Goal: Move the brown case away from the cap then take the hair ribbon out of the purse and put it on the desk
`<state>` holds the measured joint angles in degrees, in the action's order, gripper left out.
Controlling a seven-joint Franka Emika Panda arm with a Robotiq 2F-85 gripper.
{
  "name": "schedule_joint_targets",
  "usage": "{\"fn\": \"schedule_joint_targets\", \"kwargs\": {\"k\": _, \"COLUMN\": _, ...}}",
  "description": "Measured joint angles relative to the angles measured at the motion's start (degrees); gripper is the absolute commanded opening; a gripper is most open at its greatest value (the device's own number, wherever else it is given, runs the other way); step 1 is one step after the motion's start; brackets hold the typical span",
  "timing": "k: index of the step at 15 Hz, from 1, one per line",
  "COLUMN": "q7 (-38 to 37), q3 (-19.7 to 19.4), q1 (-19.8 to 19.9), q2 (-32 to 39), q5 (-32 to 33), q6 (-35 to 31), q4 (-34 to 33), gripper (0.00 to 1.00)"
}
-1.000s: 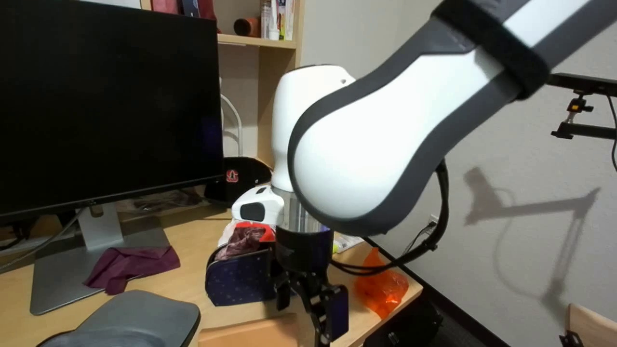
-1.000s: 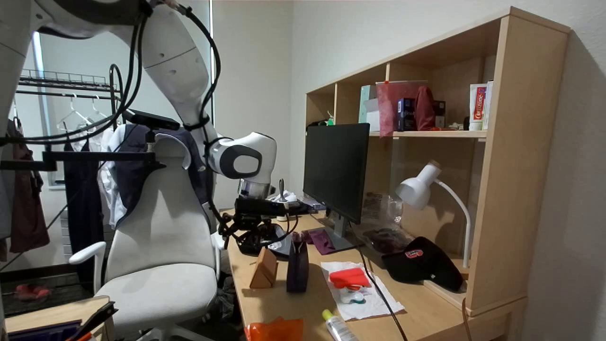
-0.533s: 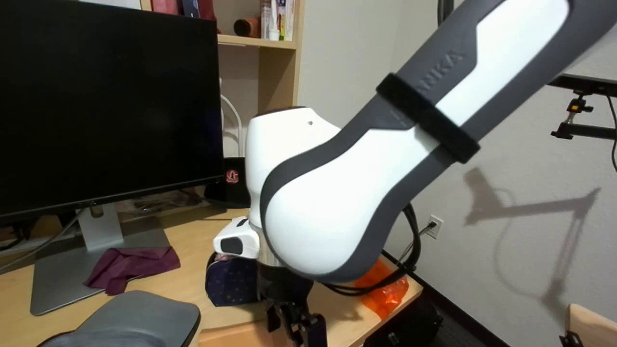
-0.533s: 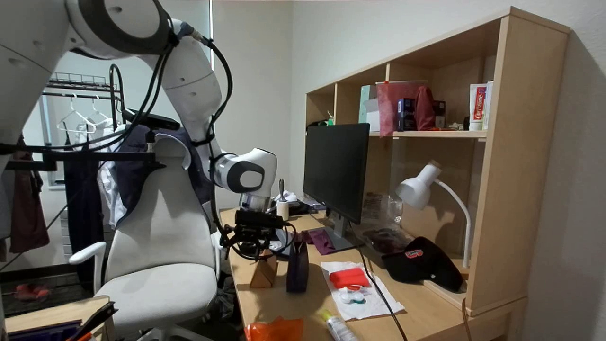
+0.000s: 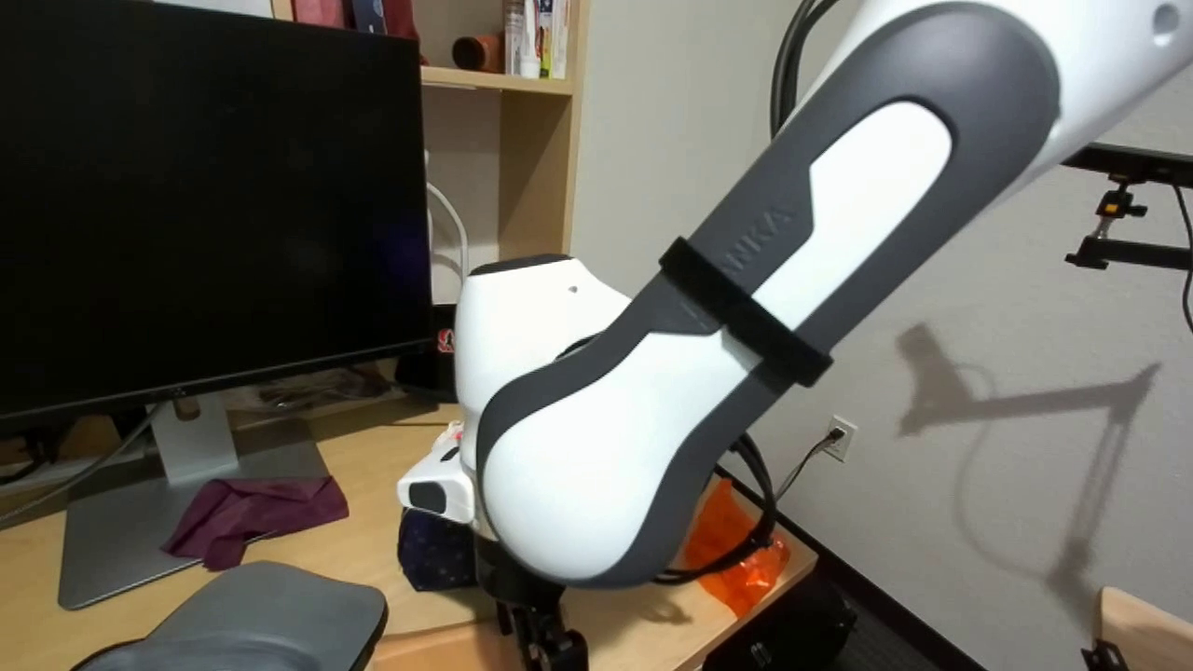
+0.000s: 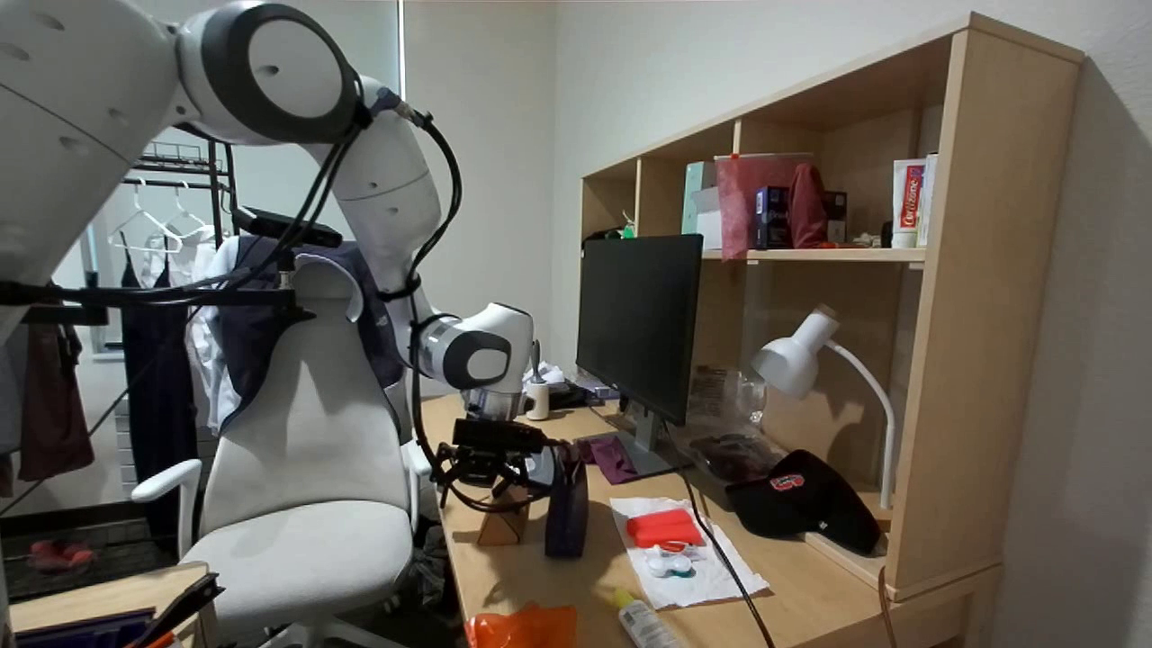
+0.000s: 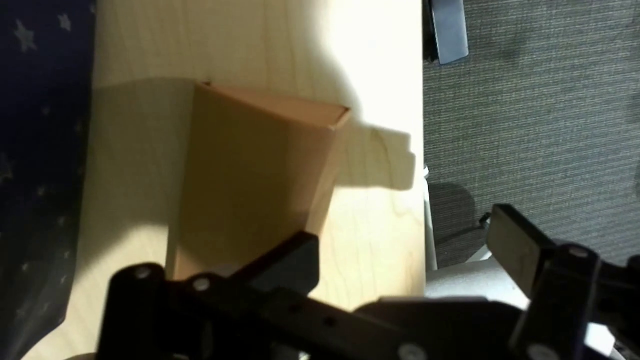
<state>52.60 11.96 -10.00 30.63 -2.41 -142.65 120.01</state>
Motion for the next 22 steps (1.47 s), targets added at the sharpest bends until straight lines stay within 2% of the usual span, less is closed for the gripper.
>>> {"fn": "schedule_joint_targets", "kwargs": {"k": 7, "q7": -5.52, "q3": 0.2, "q1": 0.14, "q2": 1.52, "q5": 0.06, "q6": 0.0, "q4": -2.04, "gripper": 1.0}}
{"fn": "schedule_joint_targets", "kwargs": {"k": 11, "q7": -6.16, "q3": 1.13, "q1": 0.2, "q2": 1.58, "q5": 0.3, "q6": 0.0, "q4": -2.14, "gripper": 1.0}}
{"fn": "schedule_joint_targets", "kwargs": {"k": 16, "q7": -6.92, "q3": 3.74, "q1": -1.04, "q2": 0.4, "q5": 3.16, "q6": 0.0, "q4": -0.54, "gripper": 1.0}}
{"fn": "schedule_joint_targets", "kwargs": {"k": 22, "q7": -8.68, "q3": 4.2, "q1": -2.09, "q2": -2.67, "q5": 5.31, "q6": 0.0, "q4": 1.8, "gripper": 1.0}}
